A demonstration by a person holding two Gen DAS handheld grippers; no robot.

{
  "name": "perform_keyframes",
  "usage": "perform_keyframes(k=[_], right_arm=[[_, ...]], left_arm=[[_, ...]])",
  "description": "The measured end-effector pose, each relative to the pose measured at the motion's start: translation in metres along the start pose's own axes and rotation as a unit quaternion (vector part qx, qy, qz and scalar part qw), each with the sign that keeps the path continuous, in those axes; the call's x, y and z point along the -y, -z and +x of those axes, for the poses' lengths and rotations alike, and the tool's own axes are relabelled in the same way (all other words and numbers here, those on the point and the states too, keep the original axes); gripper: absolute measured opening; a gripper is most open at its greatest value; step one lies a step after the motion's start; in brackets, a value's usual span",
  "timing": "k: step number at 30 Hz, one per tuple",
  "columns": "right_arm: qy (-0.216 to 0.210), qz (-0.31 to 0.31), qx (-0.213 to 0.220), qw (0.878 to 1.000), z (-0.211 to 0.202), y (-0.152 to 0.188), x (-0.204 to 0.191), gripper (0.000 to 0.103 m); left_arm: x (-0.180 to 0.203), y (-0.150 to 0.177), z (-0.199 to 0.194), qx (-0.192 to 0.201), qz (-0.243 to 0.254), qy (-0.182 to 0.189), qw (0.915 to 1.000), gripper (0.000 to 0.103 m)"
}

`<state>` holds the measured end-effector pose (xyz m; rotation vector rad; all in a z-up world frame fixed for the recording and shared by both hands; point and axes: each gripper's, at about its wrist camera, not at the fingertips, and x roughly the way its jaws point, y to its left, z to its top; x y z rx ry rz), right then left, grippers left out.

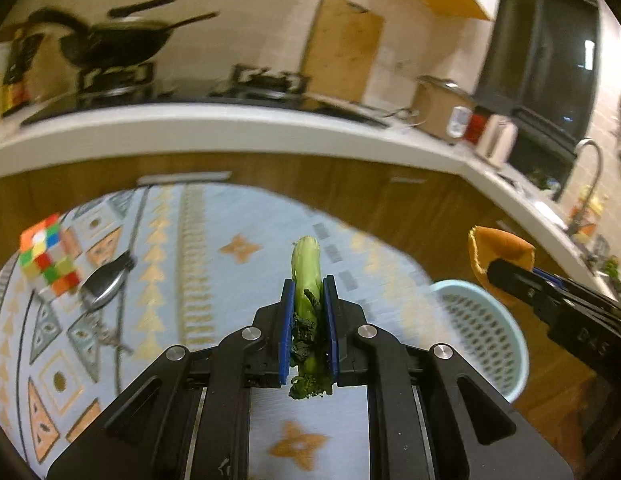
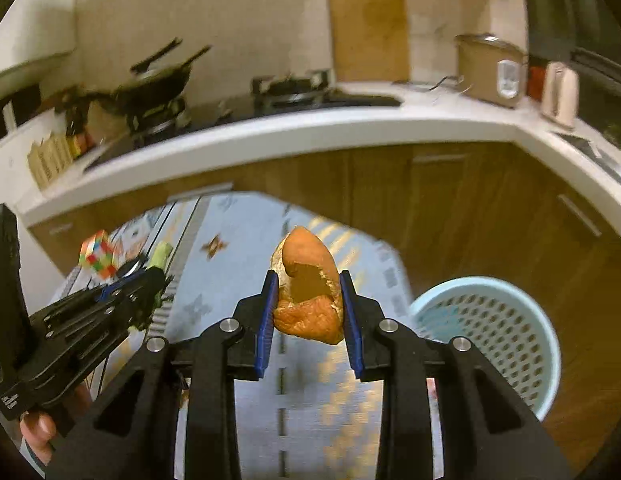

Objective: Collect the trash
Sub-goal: 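Drop the bok choy into the blue basket while the right tool drops the bread roll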

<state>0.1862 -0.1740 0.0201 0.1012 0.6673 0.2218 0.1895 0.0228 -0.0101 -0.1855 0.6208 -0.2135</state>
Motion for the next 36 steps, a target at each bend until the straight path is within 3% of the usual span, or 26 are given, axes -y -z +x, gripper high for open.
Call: perform_keyframes(k=[6, 14, 25, 34, 35, 36], right_arm=[[0.043, 0.031, 0.031, 0.998, -0.036, -0.009, 0.05, 0.027], [0.092, 0.094, 0.037, 0.991, -0.058, -0.005, 0.122, 0.027], [0.097, 0.19, -0.015, 0.977, -0.037, 0.031, 0.197, 0.027], [0.103, 0.22, -0.056, 0.968, -0.007, 0.054, 0.224, 0.03], [0.103, 0.223, -0.062, 0.967, -0.004, 0.055, 0.226, 0.03], [0.101, 0.227, -0.068, 0.966, 0.0, 0.057, 0.228, 0.031]], left_arm=[[0.052, -0.017, -0.003, 0.012, 0.036, 0.049, 0.9981, 0.012], [0.129, -0.024, 0.023, -0.001, 0.085, 0.11, 0.9904, 0.012], [0.202, 0.006, 0.094, -0.072, 0.128, 0.137, 0.9795, 0.012], [0.214, 0.024, 0.142, -0.149, 0.108, 0.179, 0.9664, 0.013], [0.215, 0.026, 0.145, -0.154, 0.107, 0.182, 0.9653, 0.018], [0.214, 0.028, 0.148, -0.161, 0.108, 0.185, 0.9634, 0.031]])
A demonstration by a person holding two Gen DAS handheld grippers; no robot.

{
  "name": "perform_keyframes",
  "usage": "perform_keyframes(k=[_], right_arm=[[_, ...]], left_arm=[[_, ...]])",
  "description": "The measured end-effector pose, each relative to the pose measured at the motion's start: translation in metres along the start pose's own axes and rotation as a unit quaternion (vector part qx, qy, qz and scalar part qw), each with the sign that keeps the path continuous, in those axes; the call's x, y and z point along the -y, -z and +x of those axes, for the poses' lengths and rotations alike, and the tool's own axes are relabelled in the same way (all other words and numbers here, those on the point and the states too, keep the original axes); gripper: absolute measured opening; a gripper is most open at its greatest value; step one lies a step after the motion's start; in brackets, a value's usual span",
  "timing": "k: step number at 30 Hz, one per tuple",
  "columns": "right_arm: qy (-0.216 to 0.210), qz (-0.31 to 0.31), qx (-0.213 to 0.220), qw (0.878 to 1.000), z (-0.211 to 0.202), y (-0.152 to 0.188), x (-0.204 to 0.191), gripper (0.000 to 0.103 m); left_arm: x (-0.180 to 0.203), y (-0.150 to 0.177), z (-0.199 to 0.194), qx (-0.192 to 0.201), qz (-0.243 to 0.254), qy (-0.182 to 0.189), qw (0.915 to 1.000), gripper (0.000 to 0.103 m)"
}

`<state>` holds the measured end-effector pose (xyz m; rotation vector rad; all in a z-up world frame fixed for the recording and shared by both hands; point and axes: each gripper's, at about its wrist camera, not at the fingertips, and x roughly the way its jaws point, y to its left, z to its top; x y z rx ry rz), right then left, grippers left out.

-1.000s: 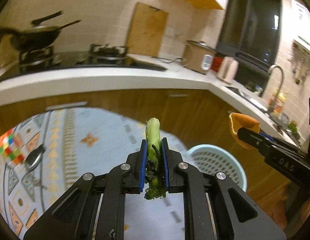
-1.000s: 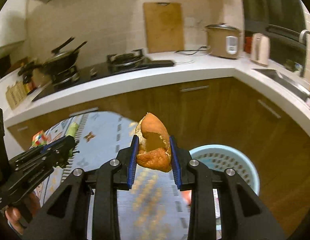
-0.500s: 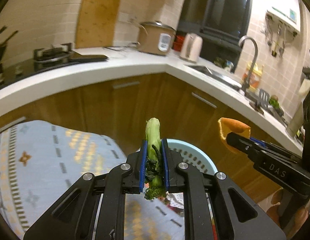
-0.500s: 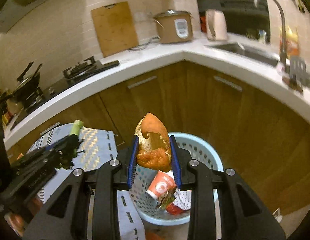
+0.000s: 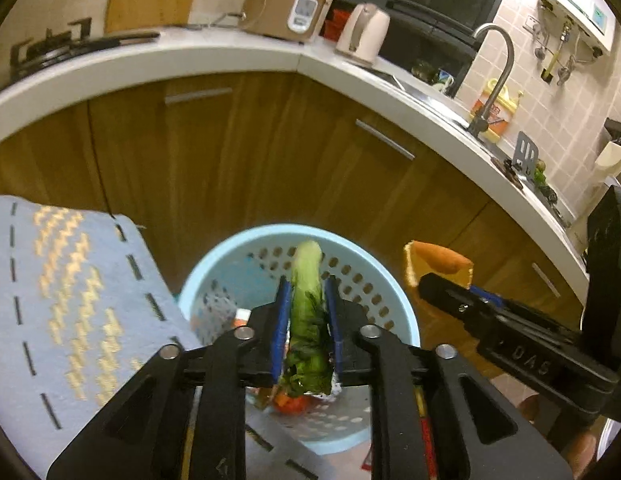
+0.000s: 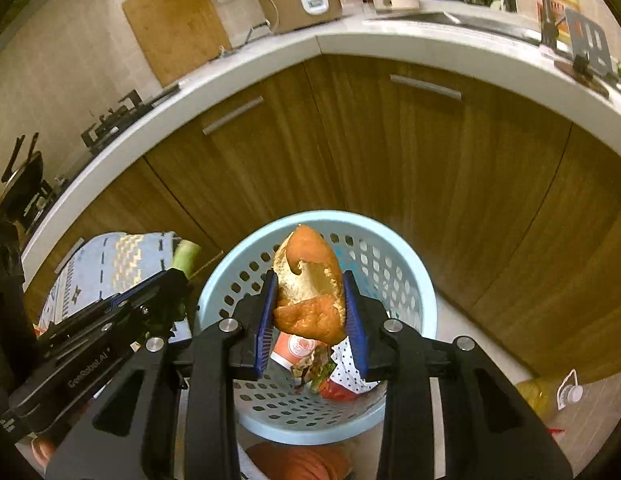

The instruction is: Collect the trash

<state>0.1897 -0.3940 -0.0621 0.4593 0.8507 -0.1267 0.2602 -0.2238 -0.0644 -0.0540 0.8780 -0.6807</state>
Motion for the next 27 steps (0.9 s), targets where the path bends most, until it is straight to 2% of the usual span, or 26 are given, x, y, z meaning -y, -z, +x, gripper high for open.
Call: perform_keyframes(k=[2, 4, 8, 14, 19, 21, 23, 27], right_arm=[[-0.002, 0.002, -0.006, 1.0, 0.004, 0.002, 0.002, 0.031], [0.002, 0.003, -0.007, 1.0, 0.006, 0.003, 0.003, 0.033], [0.001, 0.012, -0.003, 1.0, 0.002, 0.005, 0.007, 0.046], [-0.008, 0.015, 0.011, 1.0, -0.017, 0.006, 0.006, 0.047], [-0.022, -0.008, 0.037, 0.999, -0.047, 0.012, -0.016, 0.049], [-0.025, -0.024, 0.055, 0.998, -0.064, 0.018, -0.031, 0.053], [-0.023, -0.037, 0.071, 0.997, -0.077, 0.024, -0.042, 0.054], [-0.005, -0.069, 0.109, 0.992, -0.101, 0.039, -0.067, 0.054]], left_arm=[[0.001, 0.002, 0.001, 0.003, 0.002, -0.005, 1.0, 0.045], [0.003, 0.003, 0.001, 0.005, 0.008, -0.014, 0.9999, 0.047], [0.003, 0.003, -0.004, 0.007, 0.008, -0.015, 0.9998, 0.052], [-0.003, 0.008, -0.032, 0.026, 0.001, -0.025, 0.9993, 0.057], [-0.007, 0.02, -0.076, 0.062, -0.003, -0.045, 0.997, 0.07], [-0.006, 0.027, -0.1, 0.089, 0.002, -0.059, 0.9943, 0.081], [-0.004, 0.038, -0.127, 0.12, 0.011, -0.083, 0.9893, 0.088], [-0.007, 0.062, -0.172, 0.159, 0.026, -0.139, 0.9771, 0.092]])
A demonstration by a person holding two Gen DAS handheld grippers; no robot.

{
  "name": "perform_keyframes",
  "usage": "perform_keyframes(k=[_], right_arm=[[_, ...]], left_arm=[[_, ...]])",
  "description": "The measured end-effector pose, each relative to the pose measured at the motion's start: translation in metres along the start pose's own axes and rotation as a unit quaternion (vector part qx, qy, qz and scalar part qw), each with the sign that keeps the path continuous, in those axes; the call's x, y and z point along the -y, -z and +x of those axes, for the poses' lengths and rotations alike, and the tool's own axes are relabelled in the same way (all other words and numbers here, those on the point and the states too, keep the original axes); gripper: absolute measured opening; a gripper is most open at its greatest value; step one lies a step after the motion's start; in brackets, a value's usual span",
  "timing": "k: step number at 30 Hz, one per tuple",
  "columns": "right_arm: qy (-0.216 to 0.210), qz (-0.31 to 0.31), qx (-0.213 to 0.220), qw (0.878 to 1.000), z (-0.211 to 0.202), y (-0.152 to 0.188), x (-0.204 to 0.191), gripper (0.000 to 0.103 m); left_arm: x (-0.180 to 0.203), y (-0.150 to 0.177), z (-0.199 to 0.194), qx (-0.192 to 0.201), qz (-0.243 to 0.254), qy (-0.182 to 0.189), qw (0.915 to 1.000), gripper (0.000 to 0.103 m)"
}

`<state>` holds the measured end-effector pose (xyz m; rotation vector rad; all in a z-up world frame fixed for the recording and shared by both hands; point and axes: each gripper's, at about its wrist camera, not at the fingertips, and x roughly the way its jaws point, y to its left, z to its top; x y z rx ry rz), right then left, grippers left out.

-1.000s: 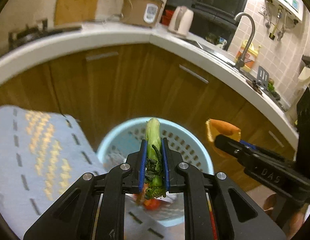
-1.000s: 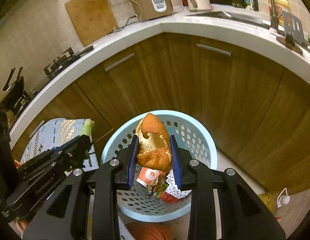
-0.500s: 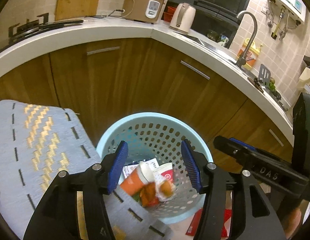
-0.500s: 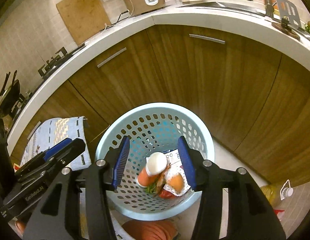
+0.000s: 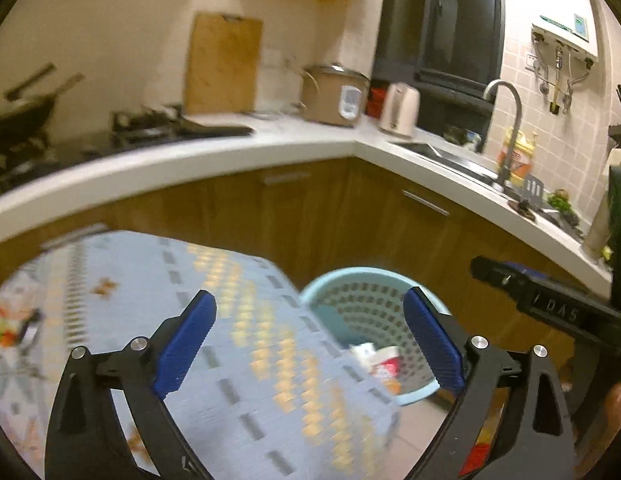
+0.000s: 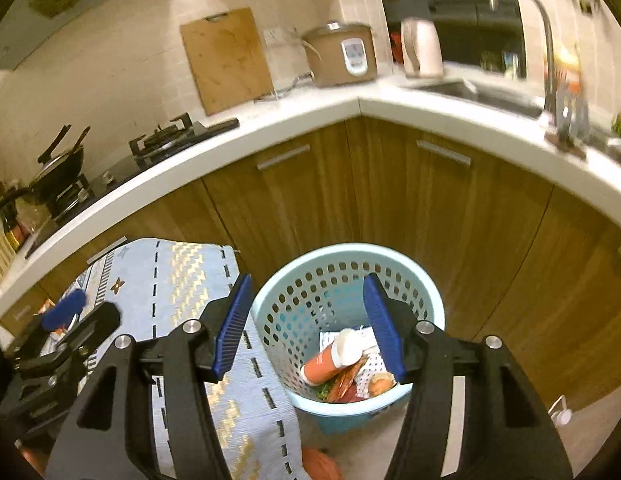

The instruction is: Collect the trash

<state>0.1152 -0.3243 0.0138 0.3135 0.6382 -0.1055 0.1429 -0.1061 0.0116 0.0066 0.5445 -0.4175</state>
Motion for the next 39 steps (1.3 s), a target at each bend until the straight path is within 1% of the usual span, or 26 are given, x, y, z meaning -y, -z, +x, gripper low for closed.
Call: perform_keyframes(k=[2, 5, 7, 9, 11, 12, 15, 19, 21, 22, 23, 24, 28, 30, 33, 36, 39], right_arm=[[0.004, -0.014, 0.021, 1.0, -0.013, 0.004, -0.011, 0.054], [0.011, -0.031, 0.056, 0.998, -0.032, 0.01, -0.022, 0.054], [0.01, -0.032, 0.08, 0.996, -0.043, 0.015, -0.026, 0.059], [0.012, -0.031, 0.097, 0.995, -0.051, 0.02, -0.031, 0.063], [0.017, -0.034, 0.103, 0.994, -0.053, 0.025, -0.036, 0.064], [0.019, -0.037, 0.104, 0.994, -0.054, 0.027, -0.039, 0.064], [0.023, -0.039, 0.108, 0.993, -0.056, 0.033, -0.045, 0.064], [0.034, -0.044, 0.112, 0.992, -0.056, 0.046, -0.045, 0.065], [0.047, -0.046, 0.115, 0.991, -0.054, 0.055, -0.043, 0.066], [0.05, -0.044, 0.114, 0.991, -0.053, 0.058, -0.041, 0.066], [0.052, -0.04, 0.113, 0.991, -0.052, 0.062, -0.039, 0.067], [0.053, -0.033, 0.109, 0.992, -0.05, 0.065, -0.036, 0.067], [0.047, -0.017, 0.096, 0.994, -0.045, 0.075, -0.027, 0.067], [0.047, -0.012, 0.091, 0.995, -0.043, 0.077, -0.025, 0.067], [0.045, -0.014, 0.086, 0.995, -0.041, 0.077, -0.028, 0.067], [0.043, -0.019, 0.092, 0.995, -0.045, 0.077, -0.033, 0.067], [0.053, -0.028, 0.104, 0.993, -0.051, 0.077, -0.038, 0.067]], left_arm=[[-0.008, 0.008, -0.016, 0.016, 0.018, -0.027, 0.9993, 0.094], [-0.019, 0.021, -0.028, 0.037, 0.044, -0.093, 0.994, 0.095], [-0.027, 0.028, -0.035, 0.051, 0.037, -0.126, 0.9901, 0.095], [-0.034, 0.032, -0.04, 0.059, 0.022, -0.137, 0.9885, 0.095], [-0.041, 0.036, -0.043, 0.062, 0.005, -0.141, 0.988, 0.095], [-0.041, 0.037, -0.045, 0.064, 0.005, -0.143, 0.9877, 0.095], [-0.039, 0.041, -0.042, 0.081, 0.016, -0.171, 0.9819, 0.095], [-0.035, 0.06, -0.036, 0.092, 0.025, -0.197, 0.9757, 0.095], [-0.033, 0.065, -0.028, 0.077, 0.037, -0.212, 0.9734, 0.096], [-0.032, 0.064, -0.025, 0.067, 0.046, -0.212, 0.9739, 0.096], [-0.034, 0.064, -0.024, 0.067, 0.046, -0.212, 0.9739, 0.096], [-0.037, 0.065, -0.024, 0.064, 0.04, -0.215, 0.9736, 0.096], [-0.051, 0.065, -0.028, 0.054, 0.003, -0.202, 0.9779, 0.096], [-0.056, 0.067, -0.029, 0.05, -0.008, -0.199, 0.9787, 0.096], [-0.056, 0.069, -0.03, 0.052, -0.008, -0.202, 0.978, 0.096], [-0.052, 0.069, -0.032, 0.057, -0.003, -0.205, 0.9771, 0.096], [-0.048, 0.069, -0.034, 0.063, 0.005, -0.208, 0.9761, 0.096]])
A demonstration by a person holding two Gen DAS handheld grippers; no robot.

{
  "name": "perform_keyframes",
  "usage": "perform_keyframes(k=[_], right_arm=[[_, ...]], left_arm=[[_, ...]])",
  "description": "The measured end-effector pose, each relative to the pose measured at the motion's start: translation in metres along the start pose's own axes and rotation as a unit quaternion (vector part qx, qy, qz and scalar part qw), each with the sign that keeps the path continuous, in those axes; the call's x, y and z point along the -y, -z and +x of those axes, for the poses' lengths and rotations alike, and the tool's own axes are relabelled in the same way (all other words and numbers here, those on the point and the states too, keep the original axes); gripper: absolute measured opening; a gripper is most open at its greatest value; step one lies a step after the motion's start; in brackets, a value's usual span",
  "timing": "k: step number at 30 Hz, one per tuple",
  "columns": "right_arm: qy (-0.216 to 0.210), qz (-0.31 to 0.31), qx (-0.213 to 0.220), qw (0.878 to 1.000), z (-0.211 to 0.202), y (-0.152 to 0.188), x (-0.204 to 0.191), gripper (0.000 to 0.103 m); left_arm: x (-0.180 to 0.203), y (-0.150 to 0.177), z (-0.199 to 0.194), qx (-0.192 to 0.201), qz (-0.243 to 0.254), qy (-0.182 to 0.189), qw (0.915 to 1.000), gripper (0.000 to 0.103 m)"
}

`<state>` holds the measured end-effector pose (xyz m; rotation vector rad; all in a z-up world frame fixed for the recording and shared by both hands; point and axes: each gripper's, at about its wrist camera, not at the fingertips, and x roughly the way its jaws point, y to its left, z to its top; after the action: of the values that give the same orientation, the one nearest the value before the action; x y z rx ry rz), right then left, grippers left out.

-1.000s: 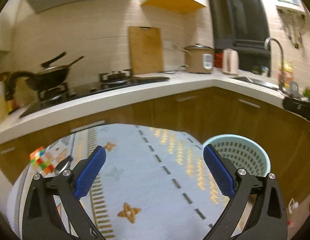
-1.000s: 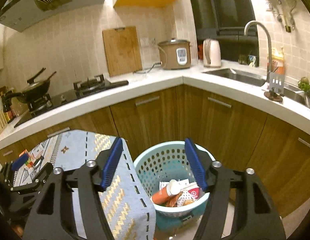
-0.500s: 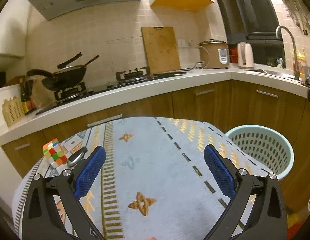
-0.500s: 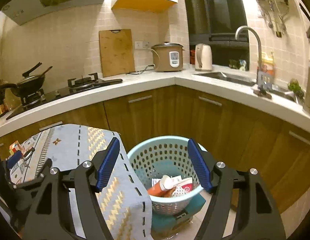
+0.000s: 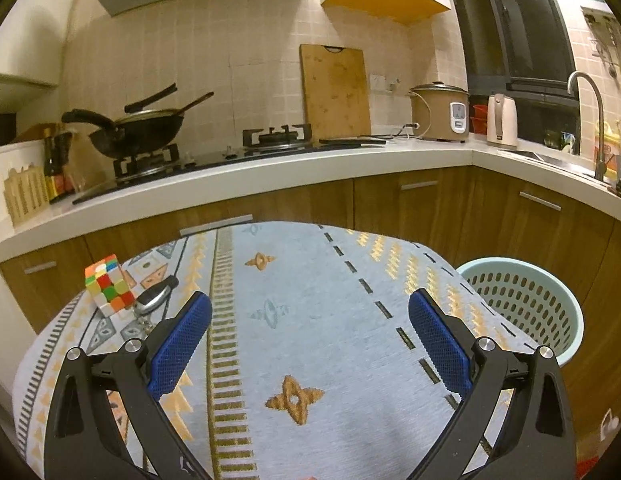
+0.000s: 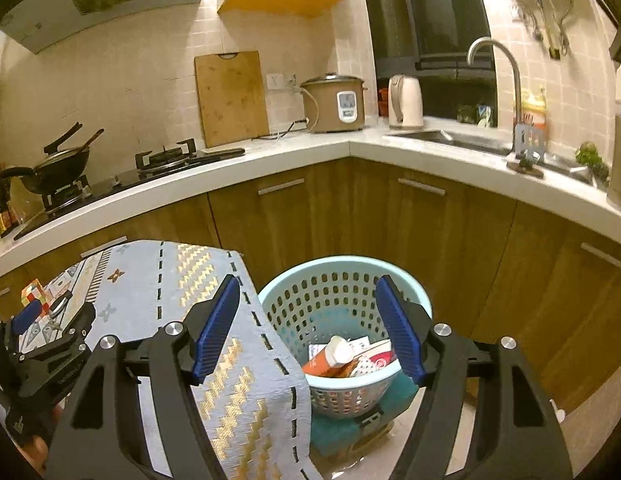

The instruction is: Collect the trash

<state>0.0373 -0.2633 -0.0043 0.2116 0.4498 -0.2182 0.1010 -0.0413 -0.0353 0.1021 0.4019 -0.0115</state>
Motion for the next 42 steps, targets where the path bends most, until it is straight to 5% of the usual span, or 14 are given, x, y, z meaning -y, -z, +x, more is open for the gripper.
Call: perform_keyframes(k=[42], right_arm=[[0.03, -0.004, 0.02, 0.999, -0.014, -0.005, -0.002, 0.068]], left_arm=[[0.006, -0.001, -0.006, 0.002, -0.012, 0.01, 0.9999, 0.096]])
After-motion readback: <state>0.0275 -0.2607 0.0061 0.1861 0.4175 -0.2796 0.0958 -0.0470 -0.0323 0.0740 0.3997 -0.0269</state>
